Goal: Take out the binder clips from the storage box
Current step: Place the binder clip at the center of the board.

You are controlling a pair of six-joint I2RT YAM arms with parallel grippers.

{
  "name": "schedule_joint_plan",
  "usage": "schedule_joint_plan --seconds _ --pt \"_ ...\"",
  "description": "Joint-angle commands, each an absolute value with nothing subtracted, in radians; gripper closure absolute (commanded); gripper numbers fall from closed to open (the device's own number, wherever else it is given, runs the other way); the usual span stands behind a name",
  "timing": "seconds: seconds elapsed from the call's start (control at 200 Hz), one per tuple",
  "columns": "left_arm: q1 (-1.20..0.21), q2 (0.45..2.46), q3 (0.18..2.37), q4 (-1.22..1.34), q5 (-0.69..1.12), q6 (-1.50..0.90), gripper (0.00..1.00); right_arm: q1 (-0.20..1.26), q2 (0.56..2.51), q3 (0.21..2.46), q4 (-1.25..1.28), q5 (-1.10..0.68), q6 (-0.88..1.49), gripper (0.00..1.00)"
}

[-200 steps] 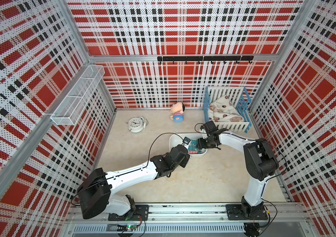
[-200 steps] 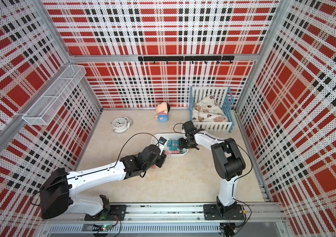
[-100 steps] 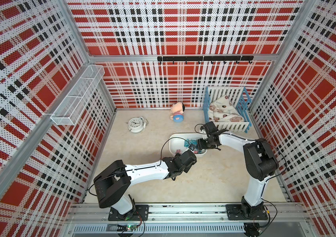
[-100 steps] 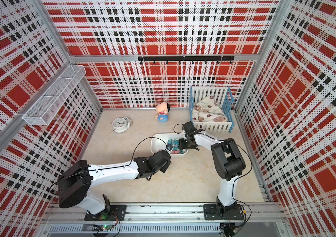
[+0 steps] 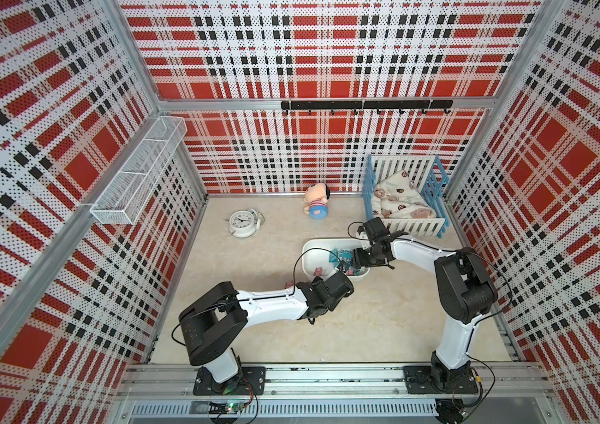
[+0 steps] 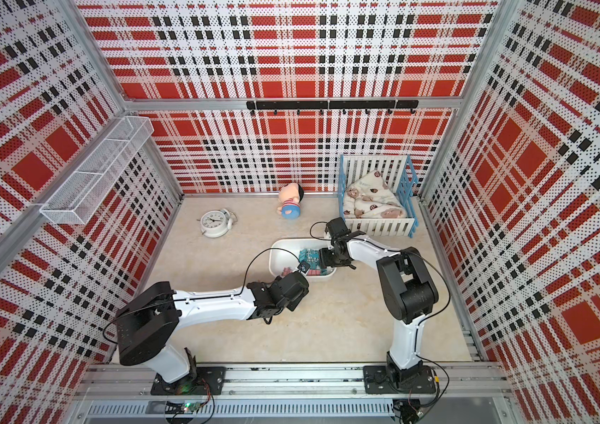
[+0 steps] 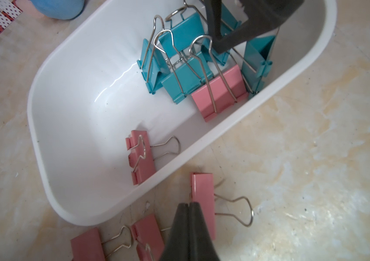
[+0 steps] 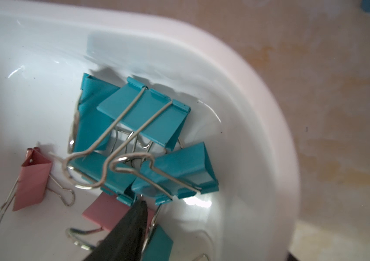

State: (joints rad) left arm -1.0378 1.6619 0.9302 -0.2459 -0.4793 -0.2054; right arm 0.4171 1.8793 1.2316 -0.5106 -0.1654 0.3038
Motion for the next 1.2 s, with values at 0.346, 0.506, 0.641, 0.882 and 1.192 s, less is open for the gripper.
schedule_joint_plan --seconds 0.346,0.506,0.641,0.882,1.192 --pt "-1.045 1.716 0.972 -0.252 -0.478 -0.206 1.00 0.426 1.873 1.236 -0.511 -0.170 0.305 0.35" --pt "-1.046 1.714 0.973 -0.252 -0.475 -0.216 0.90 0.426 1.876 1.235 -0.509 -0.172 0.305 0.35" --pt "-1.053 1.718 0.975 -0.250 -0.480 -0.216 0.82 0.426 1.875 1.236 -0.510 -0.173 0.306 0.35" --pt "-1.066 1.717 0.990 -0.249 -0.451 -0.196 0.73 0.426 1.876 1.245 -0.517 -0.172 0.304 0.35" --pt "-1.079 1.686 1.003 -0.240 -0.420 -0.166 0.68 0.426 1.871 1.249 -0.523 -0.167 0.302 0.35"
